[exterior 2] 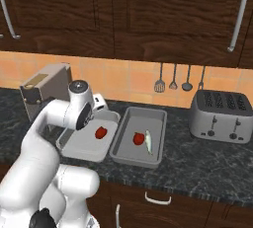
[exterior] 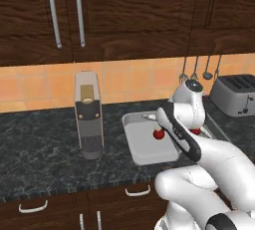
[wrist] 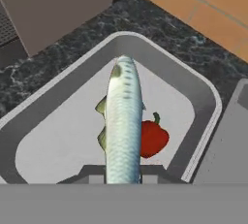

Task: Place one bell pepper and one fish in each tupperware on the nearby counter, to pack two identical lunches.

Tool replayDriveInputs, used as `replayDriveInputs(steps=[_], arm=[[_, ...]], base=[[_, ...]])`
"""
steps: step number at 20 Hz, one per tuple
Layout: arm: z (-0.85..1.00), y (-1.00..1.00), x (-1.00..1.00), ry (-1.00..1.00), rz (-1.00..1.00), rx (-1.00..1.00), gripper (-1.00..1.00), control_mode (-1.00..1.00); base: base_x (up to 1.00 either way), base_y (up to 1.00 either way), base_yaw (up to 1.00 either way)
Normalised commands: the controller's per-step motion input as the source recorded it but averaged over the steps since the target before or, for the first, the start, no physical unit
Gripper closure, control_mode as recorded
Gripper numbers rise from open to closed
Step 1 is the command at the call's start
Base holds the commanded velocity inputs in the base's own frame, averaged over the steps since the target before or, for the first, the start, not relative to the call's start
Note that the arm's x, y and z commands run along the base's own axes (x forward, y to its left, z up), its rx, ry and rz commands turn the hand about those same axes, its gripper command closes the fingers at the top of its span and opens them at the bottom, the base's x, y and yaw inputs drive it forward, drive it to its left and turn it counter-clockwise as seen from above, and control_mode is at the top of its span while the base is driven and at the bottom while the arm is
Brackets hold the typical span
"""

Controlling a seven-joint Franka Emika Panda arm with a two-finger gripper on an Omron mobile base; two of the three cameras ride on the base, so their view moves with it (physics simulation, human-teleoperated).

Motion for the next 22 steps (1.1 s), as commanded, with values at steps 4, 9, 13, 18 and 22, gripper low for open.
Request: replayDriveInputs(steps=[4,9,13,18,22], arm=[[-0.86,0.2,0.81,0.29,-0.15,0.04,1.0,-1.0],[-0.91,0.44,0.71,0.01,-0.09,0.01,-1.0,-1.0],[-0.87,0.33,0.24,-0.02,-0.04,0.0,-1.0,-1.0],[-0.19,0.0,0.03,-0.08,0.0,0.0,-1.0,-1.0],[0.99,0.0,-0.66,-0.22,-0.04,0.0,-1.0,-1.0]], base=[[0.0,0.0,0.0],[0.0,0.0,0.0],[0.0,0.0,0.0],[0.0,0.0,0.0],[0.0,0.0,0.0]])
